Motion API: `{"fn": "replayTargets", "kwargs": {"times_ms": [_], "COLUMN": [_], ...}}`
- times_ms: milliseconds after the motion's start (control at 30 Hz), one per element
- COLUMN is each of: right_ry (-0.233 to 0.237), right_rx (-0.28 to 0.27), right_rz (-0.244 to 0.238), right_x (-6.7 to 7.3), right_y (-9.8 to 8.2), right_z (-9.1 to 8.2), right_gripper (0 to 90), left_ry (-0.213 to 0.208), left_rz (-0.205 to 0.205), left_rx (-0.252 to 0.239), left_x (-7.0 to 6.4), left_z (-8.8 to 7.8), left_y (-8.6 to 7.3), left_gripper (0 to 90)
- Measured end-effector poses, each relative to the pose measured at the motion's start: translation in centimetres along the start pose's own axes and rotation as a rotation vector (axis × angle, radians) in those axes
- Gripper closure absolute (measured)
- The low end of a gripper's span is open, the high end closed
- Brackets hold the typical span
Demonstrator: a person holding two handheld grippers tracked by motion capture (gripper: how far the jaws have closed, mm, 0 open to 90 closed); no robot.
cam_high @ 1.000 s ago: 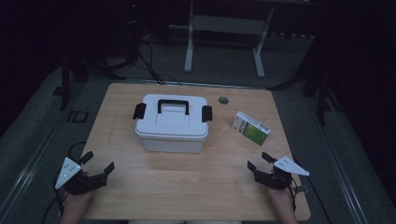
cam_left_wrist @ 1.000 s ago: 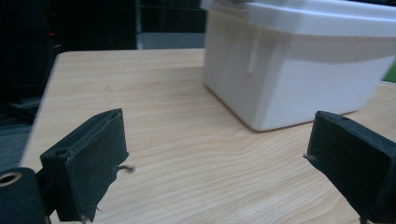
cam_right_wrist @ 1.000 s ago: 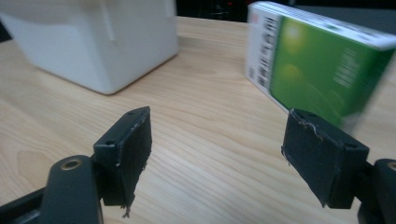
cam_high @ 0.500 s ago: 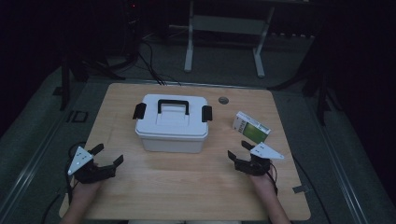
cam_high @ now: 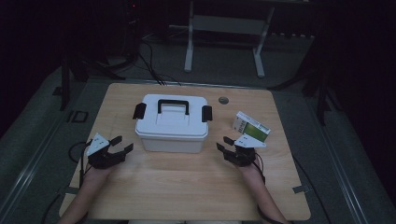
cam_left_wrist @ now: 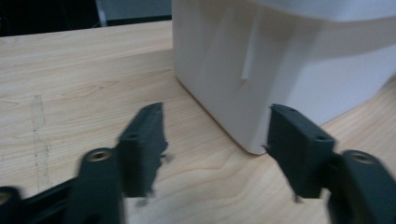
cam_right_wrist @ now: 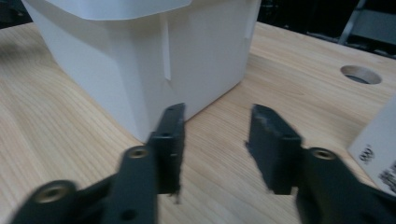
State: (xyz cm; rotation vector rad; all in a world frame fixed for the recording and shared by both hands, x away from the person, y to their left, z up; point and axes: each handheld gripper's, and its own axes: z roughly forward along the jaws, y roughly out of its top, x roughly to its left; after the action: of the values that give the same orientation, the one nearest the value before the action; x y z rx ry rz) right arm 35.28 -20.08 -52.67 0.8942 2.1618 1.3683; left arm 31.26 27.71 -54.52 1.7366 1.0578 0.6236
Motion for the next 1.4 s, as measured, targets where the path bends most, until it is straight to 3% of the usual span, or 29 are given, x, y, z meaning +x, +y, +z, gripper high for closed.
{"fn": "replayTargets", "kwargs": {"times_ms": [167,267,400,533,700,867,1167,1400], "right_ry": [-0.012,-0.029,-0.048,-0.040,-0.034,-0.002,-0.014,0.011], "right_rx": [0.018,0.035,0.064,0.064,0.062,0.052,0.067,0.067], "right_rz": [0.010,0.025,0.032,0.053,0.034,0.032,0.053,0.060], "right_x": [0.2,0.3,0.7,0.9,1.3,1.6,1.8,2.0], "right_y": [0.7,1.0,1.5,1.8,2.3,2.9,2.8,2.5], "right_z": [1.4,2.2,3.6,4.2,4.8,4.8,4.6,4.0], "right_gripper": [87.4,89.8,89.9,89.8,89.8,89.8,89.8,89.9], "left_ry": [0.041,0.039,0.011,-0.009,-0.026,-0.034,-0.050,-0.068], "left_rz": [0.007,0.013,-0.016,-0.013,0.037,0.038,0.045,0.040], "left_rx": [0.052,0.081,0.082,0.076,0.087,0.087,0.092,0.102], "left_x": [0.1,0.0,-0.1,-0.2,-0.9,-1.2,-1.8,-2.1], "left_z": [1.9,3.0,3.9,4.4,4.9,5.0,4.7,4.1], "left_y": [0.3,0.7,1.3,1.9,2.4,2.6,2.5,2.4], "left_gripper": [63.7,71.9,87.8,89.3,89.4,89.5,89.6,89.7]}}
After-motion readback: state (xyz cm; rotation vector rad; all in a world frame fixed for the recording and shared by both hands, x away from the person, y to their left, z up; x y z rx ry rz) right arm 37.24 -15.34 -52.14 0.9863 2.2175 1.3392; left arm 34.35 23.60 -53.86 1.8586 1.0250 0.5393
